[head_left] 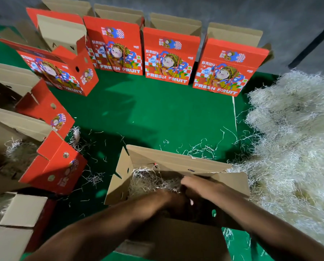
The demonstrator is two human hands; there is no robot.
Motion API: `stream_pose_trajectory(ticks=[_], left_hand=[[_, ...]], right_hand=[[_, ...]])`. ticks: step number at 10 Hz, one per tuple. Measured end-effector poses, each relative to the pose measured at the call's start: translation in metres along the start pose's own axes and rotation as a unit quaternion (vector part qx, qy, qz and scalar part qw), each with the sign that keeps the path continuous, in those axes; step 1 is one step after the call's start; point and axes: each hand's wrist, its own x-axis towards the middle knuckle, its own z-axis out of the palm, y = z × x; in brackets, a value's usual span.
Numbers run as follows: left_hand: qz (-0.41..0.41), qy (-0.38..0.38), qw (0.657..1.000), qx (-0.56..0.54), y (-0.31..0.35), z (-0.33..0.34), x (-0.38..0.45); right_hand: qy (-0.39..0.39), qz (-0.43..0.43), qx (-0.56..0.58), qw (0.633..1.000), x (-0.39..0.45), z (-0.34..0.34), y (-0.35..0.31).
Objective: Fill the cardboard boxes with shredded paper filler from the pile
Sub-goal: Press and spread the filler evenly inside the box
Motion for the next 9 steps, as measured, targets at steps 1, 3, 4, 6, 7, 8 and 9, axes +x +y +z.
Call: stream_pose_trajectory(ticks=[1, 3, 4, 6, 7, 8, 9], left_hand=[[-0.035, 0.021, 0.999, -0.001, -0.011, -0.001, 0.001], [-0.132, 0.001, 0.991, -0.017, -0.048, -0.024, -0.005], [-0.085, 0.053, 0.995, -0.03, -0.053, -0.032, -0.003], [-0.053, 0.139, 0.985, -0.092, -0.063, -0.039, -0.011], [-0.06, 0.169, 0.979, -0.094, -0.068, -0.045, -0.026], [-0.108, 0.188, 0.976, -0.011, -0.07, -0.05, -0.037], [-0.163, 0.219, 0.962, -0.001, -0.075, -0.052, -0.048]], right_hand=[[0.051, 0.004, 0.01, 0.999, -0.012, 0.026, 0.02], [-0.155, 0.054, 0.102, 0.981, 0.007, 0.012, -0.011], [-0.107, 0.044, 0.092, 0.989, 0.015, 0.016, -0.021], [0.024, 0.086, 0.155, 0.984, 0.029, 0.009, -0.031], [0.017, 0.075, 0.143, 0.987, 0.028, 0.007, -0.025], [0.04, 0.062, 0.115, 0.991, 0.012, 0.013, -0.012], [0.043, 0.065, 0.074, 0.994, -0.008, 0.019, -0.005]])
